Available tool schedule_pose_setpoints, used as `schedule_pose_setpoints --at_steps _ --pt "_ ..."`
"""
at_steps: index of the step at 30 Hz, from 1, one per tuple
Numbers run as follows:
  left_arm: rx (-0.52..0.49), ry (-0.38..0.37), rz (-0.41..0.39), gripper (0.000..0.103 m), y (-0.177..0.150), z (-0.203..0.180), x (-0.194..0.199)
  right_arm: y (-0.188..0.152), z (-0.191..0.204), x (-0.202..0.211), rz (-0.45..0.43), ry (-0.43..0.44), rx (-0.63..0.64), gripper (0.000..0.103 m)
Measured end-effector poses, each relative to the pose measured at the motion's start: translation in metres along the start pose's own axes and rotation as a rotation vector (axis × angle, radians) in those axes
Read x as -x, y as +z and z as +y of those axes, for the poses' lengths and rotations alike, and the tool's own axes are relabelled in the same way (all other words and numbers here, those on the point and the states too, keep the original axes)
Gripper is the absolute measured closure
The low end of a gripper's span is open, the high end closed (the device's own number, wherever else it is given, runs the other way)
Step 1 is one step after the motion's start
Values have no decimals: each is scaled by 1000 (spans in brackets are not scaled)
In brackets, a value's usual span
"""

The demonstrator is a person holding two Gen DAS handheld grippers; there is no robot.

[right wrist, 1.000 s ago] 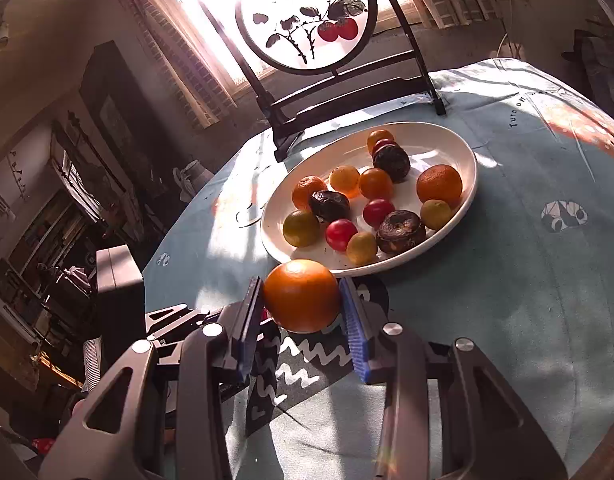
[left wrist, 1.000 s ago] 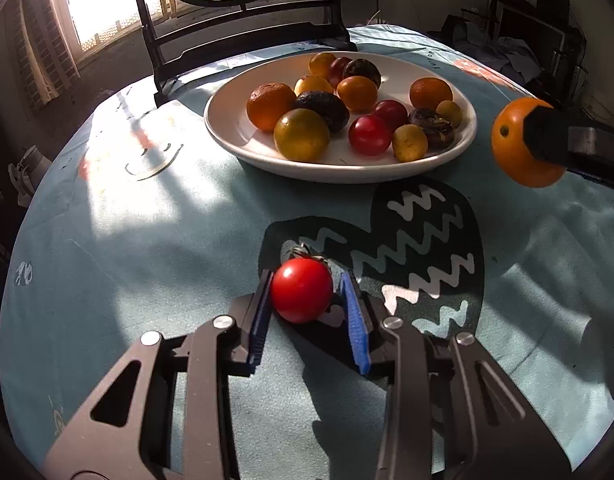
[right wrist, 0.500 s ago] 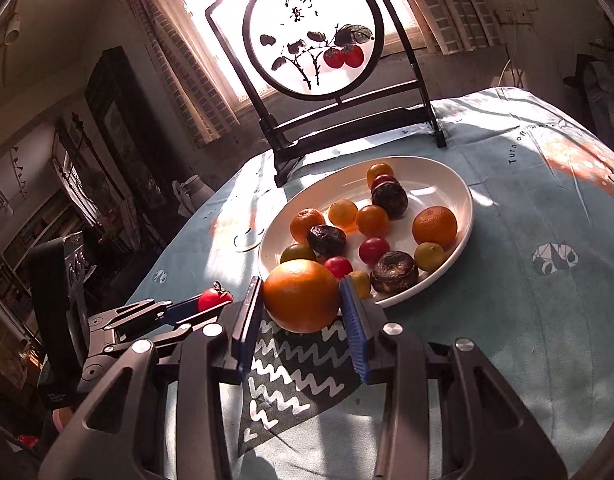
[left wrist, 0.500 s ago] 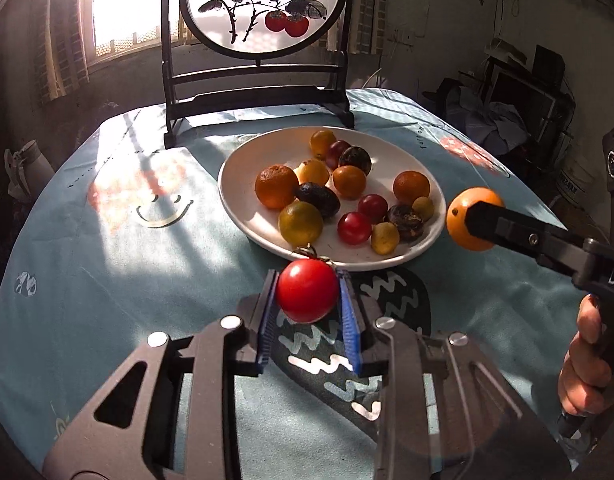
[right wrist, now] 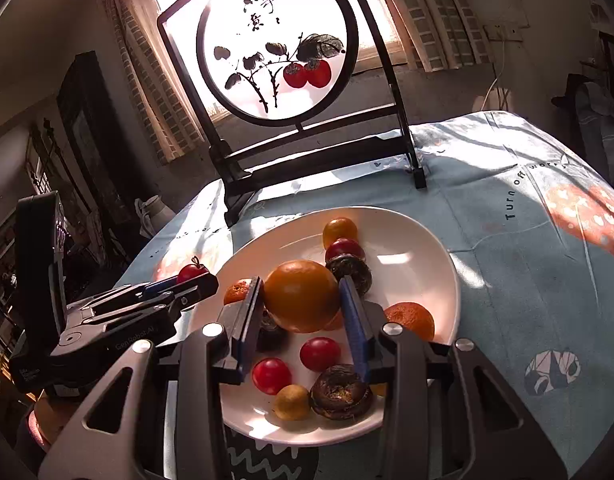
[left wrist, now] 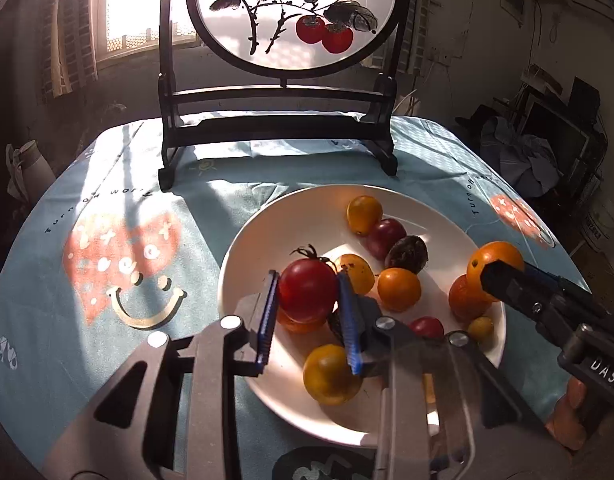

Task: Organize fruits
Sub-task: 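Release the orange onto the plate with the right tool while the left tool releases the tomato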

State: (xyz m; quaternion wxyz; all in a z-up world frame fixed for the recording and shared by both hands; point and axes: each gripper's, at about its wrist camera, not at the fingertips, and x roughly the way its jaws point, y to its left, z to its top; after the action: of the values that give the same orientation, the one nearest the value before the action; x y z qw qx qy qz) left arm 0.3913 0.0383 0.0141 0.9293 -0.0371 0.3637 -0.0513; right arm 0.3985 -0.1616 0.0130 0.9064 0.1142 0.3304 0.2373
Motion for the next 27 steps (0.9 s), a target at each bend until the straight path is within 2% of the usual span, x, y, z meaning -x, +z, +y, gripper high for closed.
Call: schedule_pose_setpoints --at_steps 7,8,10,12,13,14,16,19,21,22,23,27 --pt "3 10 30 73 14 -2 -34 6 -11 -29 27 -27 32 64" --pt "-1 24 25 70 14 -2 -35 5 -11 -31 33 -33 41 64" --pt "-6 56 5 44 13 -4 -32 5 -10 -32 42 -44 56 64" --pt "-8 80 -15 34 14 -5 -24 6 -9 -29 37 -50 63 57" --pt "-11 91 -24 29 15 -6 -20 7 -8 -25 26 -55 65 49" --pt "-14 102 -36 26 16 -7 -13 8 -6 -20 11 -59 69 46" --pt "-19 122 -70 13 17 -9 2 12 -1 -6 -23 -58 85 38" --pt "-20 147 -124 2 16 -12 29 15 5 15 -52 -36 98 38" --pt "-21 135 -138 2 11 -13 46 13 8 26 -33 -19 96 35" --pt "-24 127 -134 2 7 -14 52 10 8 31 -20 -13 95 23" --pt "-29 122 -125 2 4 -15 59 7 9 36 -10 -8 98 4" --pt "-75 143 -96 2 -23 -22 81 -17 17 65 -28 -10 163 1"
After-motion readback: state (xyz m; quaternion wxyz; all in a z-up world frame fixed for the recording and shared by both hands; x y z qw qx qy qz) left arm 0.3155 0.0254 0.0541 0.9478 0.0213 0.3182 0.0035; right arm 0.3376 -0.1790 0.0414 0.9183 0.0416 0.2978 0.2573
